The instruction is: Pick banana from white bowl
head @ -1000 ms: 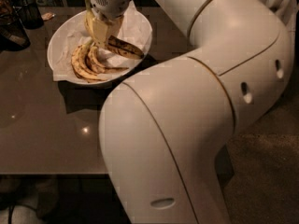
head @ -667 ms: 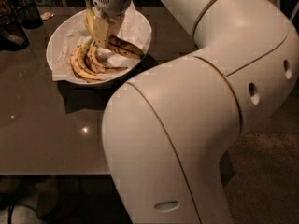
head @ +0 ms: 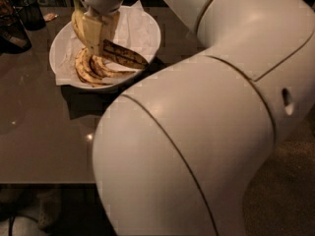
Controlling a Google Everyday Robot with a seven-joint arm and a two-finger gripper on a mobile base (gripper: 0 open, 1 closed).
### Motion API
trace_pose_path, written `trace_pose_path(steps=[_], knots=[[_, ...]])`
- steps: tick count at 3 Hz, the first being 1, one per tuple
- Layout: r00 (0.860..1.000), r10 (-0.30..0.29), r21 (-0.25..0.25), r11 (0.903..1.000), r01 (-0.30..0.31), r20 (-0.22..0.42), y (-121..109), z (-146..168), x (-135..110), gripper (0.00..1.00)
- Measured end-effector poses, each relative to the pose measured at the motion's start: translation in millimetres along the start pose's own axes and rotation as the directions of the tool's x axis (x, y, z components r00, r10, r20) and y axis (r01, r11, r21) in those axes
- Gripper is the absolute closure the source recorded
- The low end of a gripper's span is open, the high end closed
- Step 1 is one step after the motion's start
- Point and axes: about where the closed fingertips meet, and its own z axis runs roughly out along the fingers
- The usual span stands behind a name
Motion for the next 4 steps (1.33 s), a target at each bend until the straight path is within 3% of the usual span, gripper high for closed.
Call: trace_pose_path(steps=[1, 2, 4], knots=[[0.999, 0.0, 0.016, 0.9999, -0.001, 0.032, -4.3, 0.3, -7.6, 1.0], [1.0, -0.005, 0.029, 0.9996, 0.004, 0.024, -1.5, 0.6, -9.8, 1.0], [1.0, 0.018, -0.02, 0.9996, -0.018, -0.022, 38.6, -1.0, 17.9, 1.0]])
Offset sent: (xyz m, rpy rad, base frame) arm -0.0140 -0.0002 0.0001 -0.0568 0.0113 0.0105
